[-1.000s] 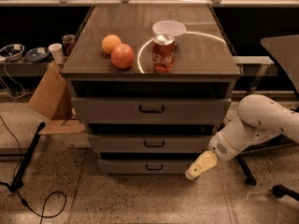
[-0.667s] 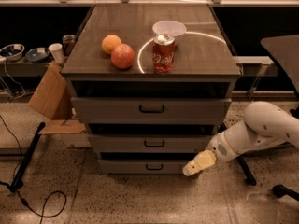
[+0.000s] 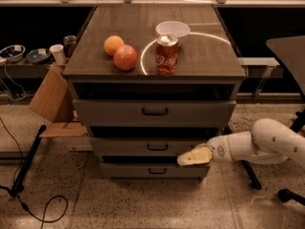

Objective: Open middle drawer

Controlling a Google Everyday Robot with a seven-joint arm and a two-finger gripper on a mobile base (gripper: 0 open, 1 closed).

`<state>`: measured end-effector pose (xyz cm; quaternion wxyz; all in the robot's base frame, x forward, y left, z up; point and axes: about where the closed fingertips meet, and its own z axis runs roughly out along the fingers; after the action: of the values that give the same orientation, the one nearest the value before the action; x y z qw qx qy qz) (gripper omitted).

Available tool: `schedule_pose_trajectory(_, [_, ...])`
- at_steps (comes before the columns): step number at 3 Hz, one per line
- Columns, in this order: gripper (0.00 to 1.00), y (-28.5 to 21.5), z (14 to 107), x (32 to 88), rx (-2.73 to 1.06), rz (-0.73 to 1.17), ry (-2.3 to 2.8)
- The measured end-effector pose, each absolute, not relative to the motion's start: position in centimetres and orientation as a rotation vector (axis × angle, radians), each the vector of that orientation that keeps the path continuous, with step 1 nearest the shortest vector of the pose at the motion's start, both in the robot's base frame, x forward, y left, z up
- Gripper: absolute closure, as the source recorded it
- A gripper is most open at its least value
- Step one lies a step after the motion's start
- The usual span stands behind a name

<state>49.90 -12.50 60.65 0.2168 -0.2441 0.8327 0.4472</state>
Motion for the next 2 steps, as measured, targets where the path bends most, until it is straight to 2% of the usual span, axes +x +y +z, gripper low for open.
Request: schedule_pose_trajectory(2, [0.0,-7.6,61.8,53.5,-0.568,1.344,2.121])
